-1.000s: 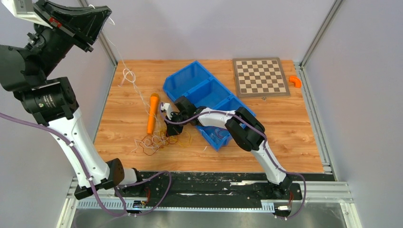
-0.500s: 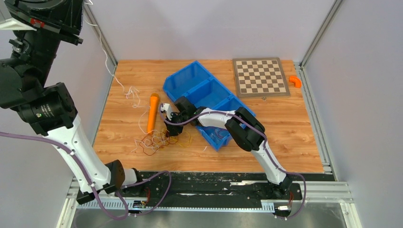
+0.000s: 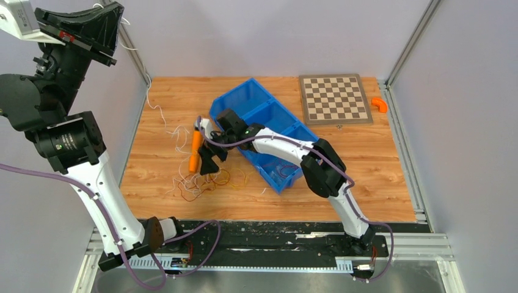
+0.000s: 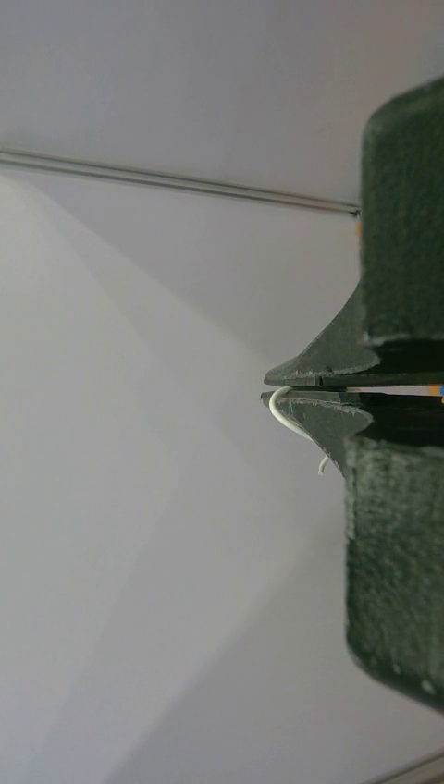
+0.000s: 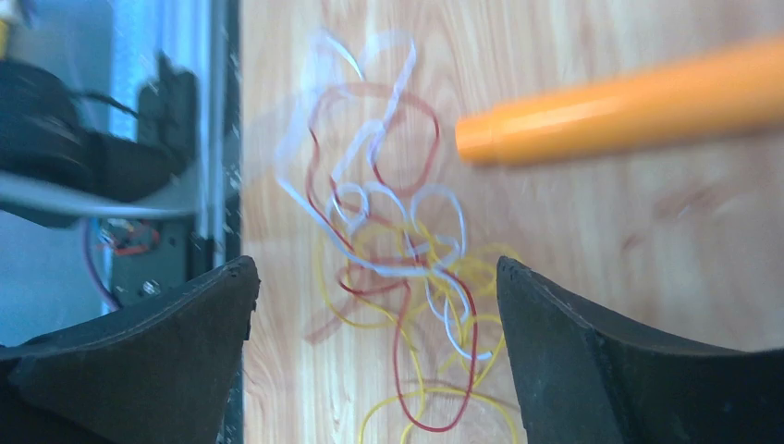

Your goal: Untangle the cables

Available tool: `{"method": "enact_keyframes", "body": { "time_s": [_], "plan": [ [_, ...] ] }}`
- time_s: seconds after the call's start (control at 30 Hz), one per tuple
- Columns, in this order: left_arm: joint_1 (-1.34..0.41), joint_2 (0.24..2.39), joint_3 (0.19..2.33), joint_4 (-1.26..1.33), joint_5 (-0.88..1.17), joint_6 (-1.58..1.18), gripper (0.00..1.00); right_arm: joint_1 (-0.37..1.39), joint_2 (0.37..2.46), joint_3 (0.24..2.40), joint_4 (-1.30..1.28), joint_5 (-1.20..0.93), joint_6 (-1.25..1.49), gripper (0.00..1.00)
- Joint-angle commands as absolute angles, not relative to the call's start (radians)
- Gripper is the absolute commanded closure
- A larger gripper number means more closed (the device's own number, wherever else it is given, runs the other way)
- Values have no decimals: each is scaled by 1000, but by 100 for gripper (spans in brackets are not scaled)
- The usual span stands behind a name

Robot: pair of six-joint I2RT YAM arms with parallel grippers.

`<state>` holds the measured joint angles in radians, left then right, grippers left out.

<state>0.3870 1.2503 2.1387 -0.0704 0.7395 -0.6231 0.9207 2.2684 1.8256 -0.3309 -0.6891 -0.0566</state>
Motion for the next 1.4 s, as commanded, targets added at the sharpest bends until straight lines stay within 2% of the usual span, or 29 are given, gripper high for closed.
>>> {"method": "enact_keyframes", "body": {
  "time_s": [0.0, 0.2, 0.4, 0.5, 0.57, 0.67, 0.8, 0.87, 0.93, 1.07, 1.23, 1.27, 1.37],
  "plan": [
    [394, 1218, 2094, -52, 761, -632, 100, 911, 2128, 2011, -313, -766, 16, 0],
    [394, 1207, 2048, -55, 772, -654, 100, 910, 2121, 2137, -216, -779, 145, 0],
    [394, 1197, 1991, -23, 789, -731, 100, 941, 2178, 2232, 6, -586, 180, 0],
    [395, 1196, 1977, -7, 792, -758, 100, 962, 2276, 2357, 55, -572, 190, 0],
    [394, 1197, 1977, 10, 792, -774, 100, 978, 2319, 2375, 67, -574, 189, 6],
    [394, 1206, 1996, 26, 789, -786, 100, 1004, 2334, 2280, 90, -556, 142, 21],
    [394, 1229, 2062, -27, 767, -754, 100, 1004, 2338, 2102, 106, -539, 116, 68],
    [394, 1237, 2096, -49, 747, -727, 100, 1001, 2334, 2009, 106, -542, 112, 81],
    [394, 1247, 2127, -45, 734, -704, 100, 1002, 2333, 1920, 108, -559, 80, 88],
    [394, 1288, 2236, -63, 691, -653, 100, 1008, 2360, 1808, 107, -561, 32, 88],
    [394, 1333, 2323, -60, 680, -684, 100, 1011, 2351, 1761, 95, -595, 26, 78],
    [394, 1333, 2319, -58, 682, -691, 100, 1010, 2340, 1764, 90, -598, 26, 72],
    [395, 1323, 2265, -31, 704, -716, 100, 1001, 2303, 1798, 59, -624, 33, 39]
  ]
}}
